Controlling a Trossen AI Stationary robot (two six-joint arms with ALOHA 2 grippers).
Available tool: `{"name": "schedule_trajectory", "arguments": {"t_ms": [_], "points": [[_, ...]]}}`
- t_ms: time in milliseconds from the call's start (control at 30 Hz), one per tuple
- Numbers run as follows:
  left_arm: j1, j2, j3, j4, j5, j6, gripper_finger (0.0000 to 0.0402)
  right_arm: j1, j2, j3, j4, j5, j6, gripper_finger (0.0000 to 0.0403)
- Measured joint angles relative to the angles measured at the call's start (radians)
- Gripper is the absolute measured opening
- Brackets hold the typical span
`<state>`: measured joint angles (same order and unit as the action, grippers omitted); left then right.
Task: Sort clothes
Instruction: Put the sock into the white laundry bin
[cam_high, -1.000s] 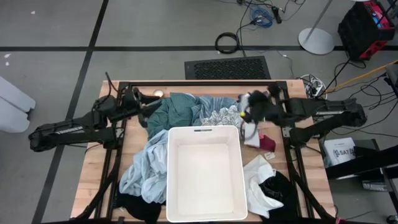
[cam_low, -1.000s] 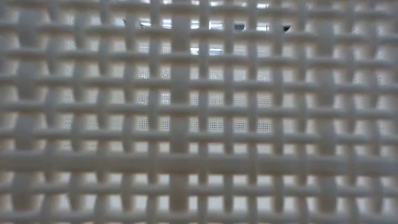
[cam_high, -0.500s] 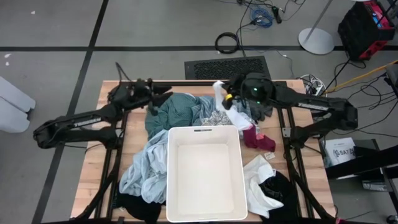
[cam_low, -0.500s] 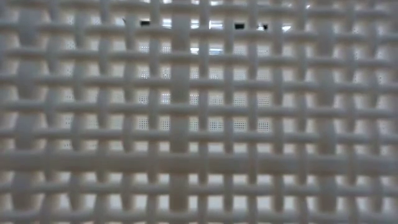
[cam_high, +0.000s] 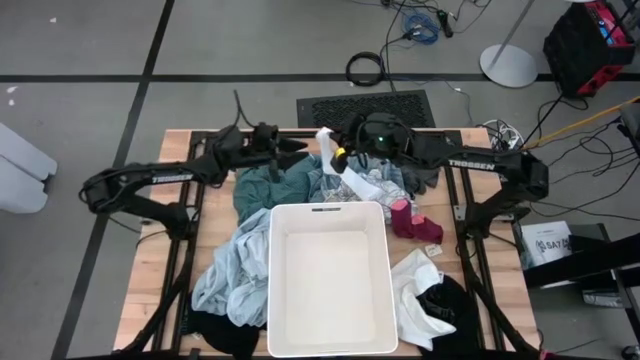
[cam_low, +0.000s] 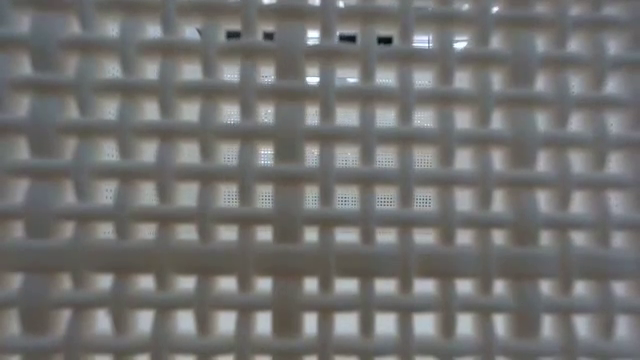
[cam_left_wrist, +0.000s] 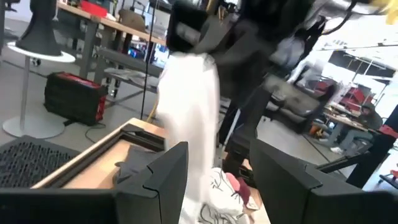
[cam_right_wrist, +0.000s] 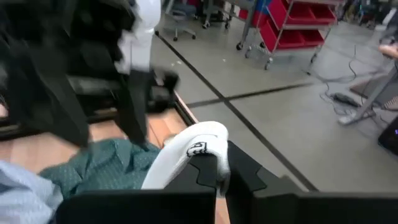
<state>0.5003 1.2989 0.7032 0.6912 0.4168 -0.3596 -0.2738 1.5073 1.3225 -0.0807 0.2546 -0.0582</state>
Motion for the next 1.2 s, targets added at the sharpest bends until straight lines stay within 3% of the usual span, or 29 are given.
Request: {"name": "schedule_trajectory", "arguments": {"t_ms": [467, 700, 967, 1100, 1200], "points": [[-0.038, 0.074, 0.047, 0.018, -0.015, 0.03, 0.0183, 0.027, 0.013, 0.05, 0.002, 0.004, -0.006, 0.0], [-0.079, 0.074, 0.047, 0.01, -0.158, 0.06, 0.0183, 0.032, 0.013, 0.051, 0.006, 0.004, 0.028, 0.0], [-0.09, 0.074, 0.047, 0.008, -0.217, 0.053, 0.0181, 0.074, 0.013, 0.051, 0.003, 0.0, 0.039, 0.0], [-0.09, 0.074, 0.047, 0.008, -0.217, 0.053, 0.0147, 0.079, 0.013, 0.051, 0.002, 0.001, 0.039, 0.0], [-0.09, 0.074, 0.047, 0.009, -0.2, 0.065, 0.0076, 0.079, 0.013, 0.051, -0.001, 0.001, 0.035, 0.0]]}}
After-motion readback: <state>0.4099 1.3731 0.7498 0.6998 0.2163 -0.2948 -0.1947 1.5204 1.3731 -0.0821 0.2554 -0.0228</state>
